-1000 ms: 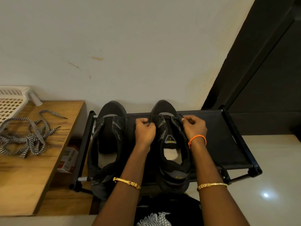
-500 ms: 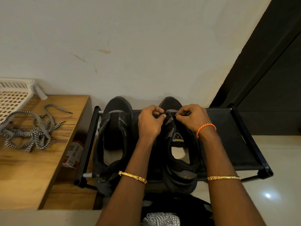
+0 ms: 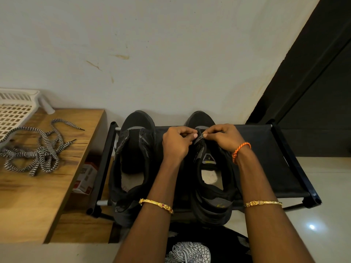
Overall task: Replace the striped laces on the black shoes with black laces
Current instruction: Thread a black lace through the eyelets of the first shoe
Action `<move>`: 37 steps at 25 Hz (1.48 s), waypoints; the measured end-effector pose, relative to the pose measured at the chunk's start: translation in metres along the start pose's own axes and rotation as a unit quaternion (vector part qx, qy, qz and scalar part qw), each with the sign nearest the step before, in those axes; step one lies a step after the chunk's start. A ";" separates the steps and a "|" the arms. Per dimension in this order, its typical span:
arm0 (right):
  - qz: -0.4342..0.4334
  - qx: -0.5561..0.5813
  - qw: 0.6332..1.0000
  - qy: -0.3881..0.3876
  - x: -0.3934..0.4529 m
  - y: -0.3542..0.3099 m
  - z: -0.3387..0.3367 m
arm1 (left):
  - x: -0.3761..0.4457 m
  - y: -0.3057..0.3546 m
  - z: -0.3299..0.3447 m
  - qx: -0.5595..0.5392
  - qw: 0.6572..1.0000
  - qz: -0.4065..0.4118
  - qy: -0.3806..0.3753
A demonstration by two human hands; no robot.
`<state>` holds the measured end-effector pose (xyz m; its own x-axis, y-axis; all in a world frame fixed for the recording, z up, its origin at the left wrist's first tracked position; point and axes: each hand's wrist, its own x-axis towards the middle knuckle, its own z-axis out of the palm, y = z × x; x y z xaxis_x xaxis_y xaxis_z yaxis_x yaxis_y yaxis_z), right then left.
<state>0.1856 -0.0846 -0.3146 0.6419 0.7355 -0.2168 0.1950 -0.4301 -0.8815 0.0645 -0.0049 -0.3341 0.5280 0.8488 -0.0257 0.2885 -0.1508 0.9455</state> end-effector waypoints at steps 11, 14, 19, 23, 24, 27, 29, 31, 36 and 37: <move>0.013 0.004 0.999 0.041 -0.001 0.000 0.010 | 0.000 0.003 -0.002 0.104 0.994 0.028 -0.005; 0.041 0.016 0.999 0.033 -0.003 0.002 0.005 | 0.001 0.005 -0.008 0.003 1.000 -0.015 0.012; 0.077 0.020 0.995 0.053 -0.010 0.007 -0.008 | 0.006 0.003 -0.035 -0.021 0.990 -0.023 0.137; 0.098 0.013 0.994 0.046 -0.020 0.006 -0.010 | 0.005 0.009 -0.048 -0.045 0.954 -0.008 0.295; 0.102 0.019 0.994 0.046 -0.023 0.006 -0.011 | 0.002 0.013 -0.047 -0.042 0.949 0.009 0.311; 0.096 0.035 0.993 0.052 -0.028 0.007 -0.010 | -0.009 0.022 -0.035 0.093 0.961 0.075 0.249; 0.089 0.029 0.994 0.062 -0.029 0.009 -0.006 | -0.015 0.024 -0.021 0.231 0.958 0.105 0.133; 0.086 0.023 0.993 0.076 -0.028 0.009 -0.002 | -0.018 0.022 -0.007 0.300 0.946 0.114 0.048; 0.082 0.018 0.991 0.108 -0.026 0.013 0.006 | -0.015 0.014 0.008 0.291 0.948 0.123 0.042; 0.081 0.018 0.990 0.113 -0.026 0.013 0.007 | -0.016 0.013 0.009 0.294 0.947 0.122 0.041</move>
<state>0.1662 -0.1059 -0.3239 0.8133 0.5199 -0.2612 0.0513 -0.5113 -0.8578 0.0670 -0.0249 -0.3239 0.5798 0.7847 0.2190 0.5727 -0.5838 0.5754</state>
